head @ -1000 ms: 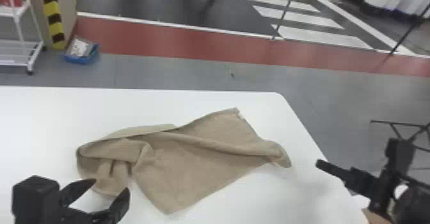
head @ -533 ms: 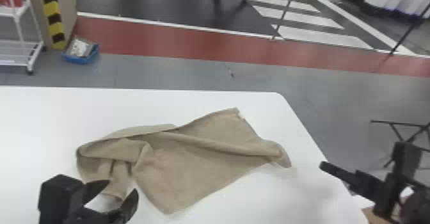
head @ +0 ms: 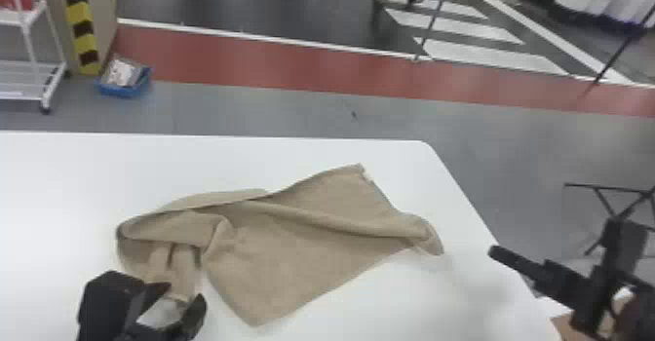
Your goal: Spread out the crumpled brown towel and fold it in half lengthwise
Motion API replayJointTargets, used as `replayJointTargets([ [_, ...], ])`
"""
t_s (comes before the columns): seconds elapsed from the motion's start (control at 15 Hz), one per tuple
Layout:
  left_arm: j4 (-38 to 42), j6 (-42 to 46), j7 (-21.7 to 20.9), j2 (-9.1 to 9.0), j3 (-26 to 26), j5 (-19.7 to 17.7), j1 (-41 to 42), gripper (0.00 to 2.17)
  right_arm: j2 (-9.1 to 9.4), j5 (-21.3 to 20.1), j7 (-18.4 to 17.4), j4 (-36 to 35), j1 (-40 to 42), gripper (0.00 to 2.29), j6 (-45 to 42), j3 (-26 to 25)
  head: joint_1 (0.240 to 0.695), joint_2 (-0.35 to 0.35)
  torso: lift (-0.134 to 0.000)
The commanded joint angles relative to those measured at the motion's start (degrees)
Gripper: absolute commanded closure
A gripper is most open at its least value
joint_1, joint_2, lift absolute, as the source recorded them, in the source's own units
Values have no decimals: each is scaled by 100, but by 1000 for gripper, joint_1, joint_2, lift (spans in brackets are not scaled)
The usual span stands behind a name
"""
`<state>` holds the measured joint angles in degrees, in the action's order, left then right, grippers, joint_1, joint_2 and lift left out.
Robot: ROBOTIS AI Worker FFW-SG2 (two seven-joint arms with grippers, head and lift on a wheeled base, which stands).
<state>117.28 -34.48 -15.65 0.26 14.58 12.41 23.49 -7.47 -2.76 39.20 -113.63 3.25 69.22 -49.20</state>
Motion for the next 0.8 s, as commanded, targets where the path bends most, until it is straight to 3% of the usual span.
replayJointTargets([
  [0.0, 14, -64, 71, -41, -8, -46, -2, 1062, 0, 3, 0, 34, 0, 66, 0, -2, 695, -350, -124],
  [0.13, 137, -134, 45, -41, -17, -72, 24, 1092, 0, 30, 0, 69, 0, 66, -18, -2, 695, -350, -124],
  [0.2, 190, -275, 54, -41, -17, -55, 24, 1291, 0, 30, 0, 78, 0, 66, -18, -2, 695, -350, -124],
  [0.27, 251, -363, 150, -41, -26, -81, 33, 1777, 0, 30, 0, 78, 0, 66, -18, -2, 695, -350, -124],
  [0.33, 357, -504, 212, -41, -70, -116, 50, 1905, 0, 30, 0, 78, 0, 66, -18, -2, 695, -350, -124],
  [0.47, 831, -1049, 45, -41, -298, -186, 68, 1905, -17, 30, 0, 78, 0, 66, -18, -20, 695, -350, -124],
  [0.73, 2123, -3193, -1230, -41, -1687, -353, -363, 1909, -44, 30, 26, 69, 0, 66, -18, -55, 695, -350, -124],
])
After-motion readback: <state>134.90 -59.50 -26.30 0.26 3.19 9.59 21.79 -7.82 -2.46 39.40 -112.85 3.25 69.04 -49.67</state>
